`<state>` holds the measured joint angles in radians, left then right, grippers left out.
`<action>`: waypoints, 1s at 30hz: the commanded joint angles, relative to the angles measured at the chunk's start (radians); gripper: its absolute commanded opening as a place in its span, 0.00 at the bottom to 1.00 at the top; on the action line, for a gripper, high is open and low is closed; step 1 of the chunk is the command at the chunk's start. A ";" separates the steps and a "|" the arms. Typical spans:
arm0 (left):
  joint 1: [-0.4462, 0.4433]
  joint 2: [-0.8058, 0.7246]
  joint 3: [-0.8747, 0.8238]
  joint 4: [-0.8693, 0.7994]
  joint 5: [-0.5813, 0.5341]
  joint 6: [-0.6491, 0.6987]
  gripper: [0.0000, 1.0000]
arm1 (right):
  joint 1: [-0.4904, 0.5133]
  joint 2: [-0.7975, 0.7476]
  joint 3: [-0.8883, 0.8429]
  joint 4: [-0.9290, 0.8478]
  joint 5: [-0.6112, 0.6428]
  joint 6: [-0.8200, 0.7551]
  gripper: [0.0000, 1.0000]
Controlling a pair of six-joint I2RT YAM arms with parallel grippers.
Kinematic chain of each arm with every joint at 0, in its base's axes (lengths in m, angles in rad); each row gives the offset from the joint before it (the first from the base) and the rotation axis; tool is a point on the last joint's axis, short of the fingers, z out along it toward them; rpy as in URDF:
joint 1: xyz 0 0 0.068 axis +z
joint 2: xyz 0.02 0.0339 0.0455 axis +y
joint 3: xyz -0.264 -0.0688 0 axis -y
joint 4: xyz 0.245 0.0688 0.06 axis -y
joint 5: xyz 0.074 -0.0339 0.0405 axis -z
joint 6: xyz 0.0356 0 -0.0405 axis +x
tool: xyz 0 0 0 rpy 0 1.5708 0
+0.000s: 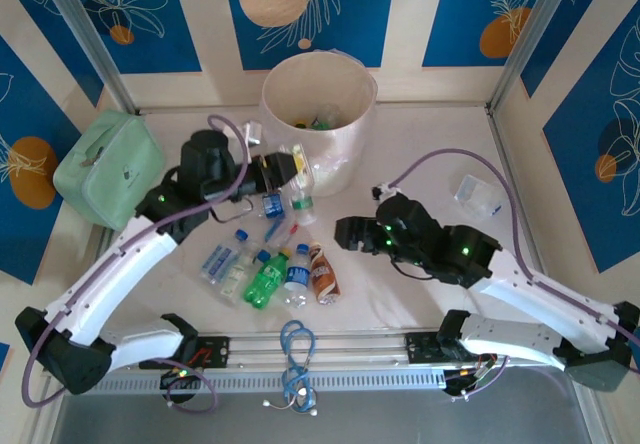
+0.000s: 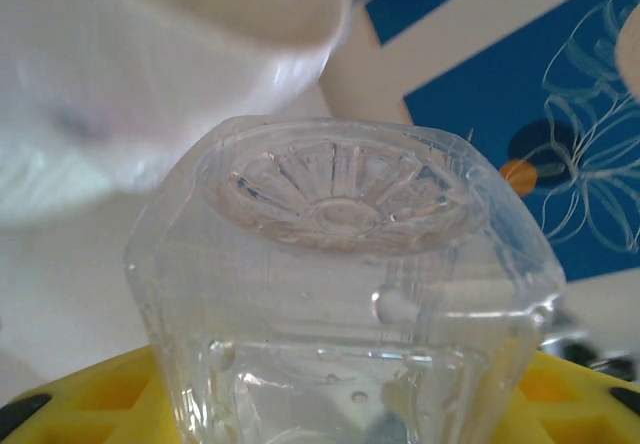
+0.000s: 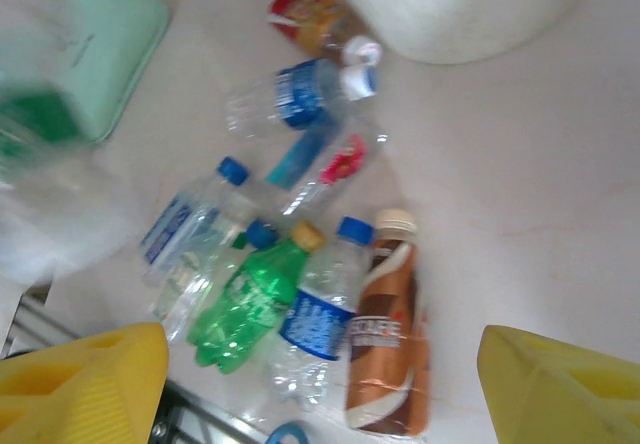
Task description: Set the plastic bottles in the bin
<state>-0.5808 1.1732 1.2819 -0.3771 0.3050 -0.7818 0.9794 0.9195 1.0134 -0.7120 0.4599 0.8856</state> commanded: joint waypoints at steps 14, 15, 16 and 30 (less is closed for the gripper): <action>0.111 0.591 0.830 -0.081 -0.120 0.131 0.48 | -0.019 -0.067 -0.158 -0.029 -0.060 0.132 0.76; 0.113 0.638 0.875 -0.088 -0.119 0.130 0.48 | -0.016 -0.063 -0.162 -0.021 -0.067 0.133 0.75; 0.114 0.675 0.910 -0.098 -0.123 0.133 0.48 | -0.015 -0.059 -0.165 -0.016 -0.072 0.134 0.75; 0.110 0.919 1.096 -0.307 -0.139 0.186 0.43 | -0.005 -0.059 -0.192 -0.012 -0.075 0.135 0.72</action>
<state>-0.4751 2.0945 2.3203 -0.6239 0.1528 -0.6216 0.9741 0.8787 0.8444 -0.7261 0.3923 1.0039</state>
